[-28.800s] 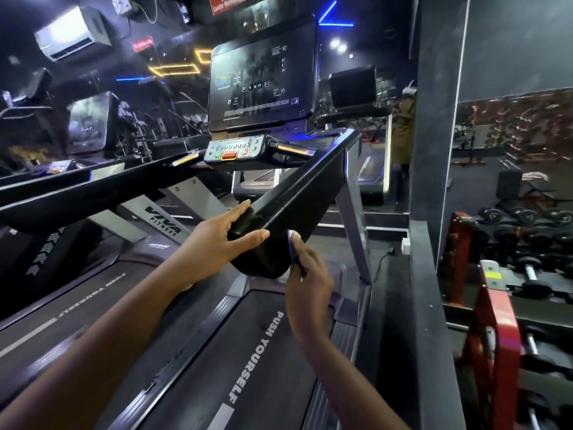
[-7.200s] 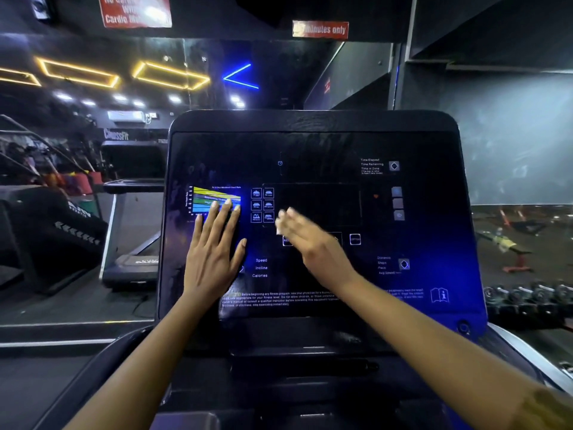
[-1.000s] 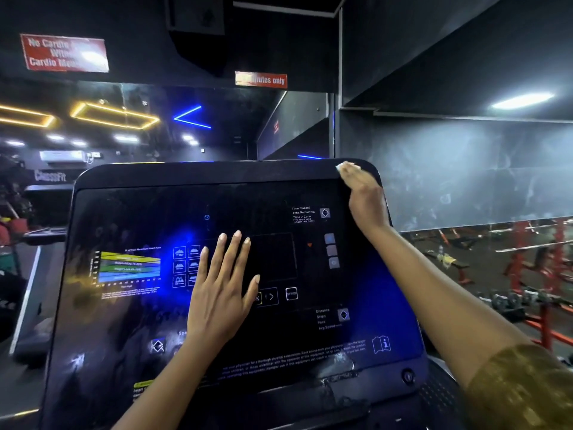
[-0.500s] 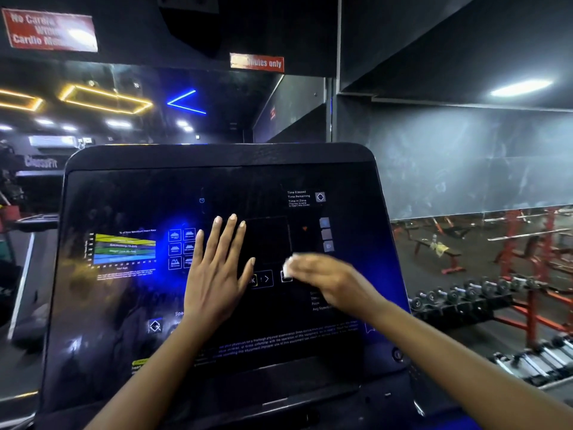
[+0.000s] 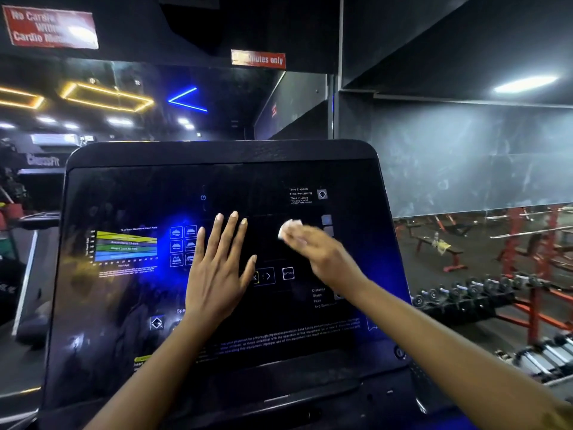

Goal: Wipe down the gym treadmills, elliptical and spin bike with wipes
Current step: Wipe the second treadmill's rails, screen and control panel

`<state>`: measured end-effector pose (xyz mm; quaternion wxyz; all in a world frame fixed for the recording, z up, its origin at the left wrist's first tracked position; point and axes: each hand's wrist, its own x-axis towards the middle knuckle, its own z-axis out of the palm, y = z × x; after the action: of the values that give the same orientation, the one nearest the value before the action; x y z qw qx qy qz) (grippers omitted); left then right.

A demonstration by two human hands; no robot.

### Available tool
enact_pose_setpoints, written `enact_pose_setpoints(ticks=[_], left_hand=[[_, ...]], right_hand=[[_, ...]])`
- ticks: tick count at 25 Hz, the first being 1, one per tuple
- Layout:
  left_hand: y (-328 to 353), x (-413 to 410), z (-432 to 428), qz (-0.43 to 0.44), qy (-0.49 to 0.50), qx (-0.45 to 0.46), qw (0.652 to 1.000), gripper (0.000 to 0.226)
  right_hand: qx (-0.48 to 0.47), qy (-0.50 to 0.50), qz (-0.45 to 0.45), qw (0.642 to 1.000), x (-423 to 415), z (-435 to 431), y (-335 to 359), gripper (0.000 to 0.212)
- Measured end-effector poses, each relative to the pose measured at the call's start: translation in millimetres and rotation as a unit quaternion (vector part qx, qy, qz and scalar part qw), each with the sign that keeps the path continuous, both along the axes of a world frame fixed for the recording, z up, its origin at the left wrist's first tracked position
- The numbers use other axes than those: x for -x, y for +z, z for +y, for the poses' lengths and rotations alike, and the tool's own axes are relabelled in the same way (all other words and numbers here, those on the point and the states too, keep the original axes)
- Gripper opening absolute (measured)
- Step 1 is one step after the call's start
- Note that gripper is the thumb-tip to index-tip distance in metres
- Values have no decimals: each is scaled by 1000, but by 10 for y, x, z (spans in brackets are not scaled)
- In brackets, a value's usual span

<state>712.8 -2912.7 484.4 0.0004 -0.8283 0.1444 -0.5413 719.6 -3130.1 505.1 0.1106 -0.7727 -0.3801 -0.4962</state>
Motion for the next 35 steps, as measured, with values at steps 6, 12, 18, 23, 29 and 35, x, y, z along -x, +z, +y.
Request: enact_pose_setpoints(ticks=[6,12,18,23,29,35], left_hand=[[-5,0,3,8,4,-5,1000,63],[36,13,-31,4,-33,8,999,62],[-9,-14,-290,13,-46,-36,998,61],[-23,-21,-284,-1,-26,-48,998,62],[-45,-18,-286,0,-19,-49,999,63],[-43,-25,-286,-2,-19,-51,999,63]], right_hand=[[101,22,29,994,496,-267,-726,43],[-174,-101,-46,978,-71,-662,592,39],[-139,-120,-20,983,-231,-531,451,42],[42,-47,-28,998,248,-480,-466,36],[-69,-122,-103,985,-100,-894,630,42],[61,-232,-60,969,-270,-1328,684,59]])
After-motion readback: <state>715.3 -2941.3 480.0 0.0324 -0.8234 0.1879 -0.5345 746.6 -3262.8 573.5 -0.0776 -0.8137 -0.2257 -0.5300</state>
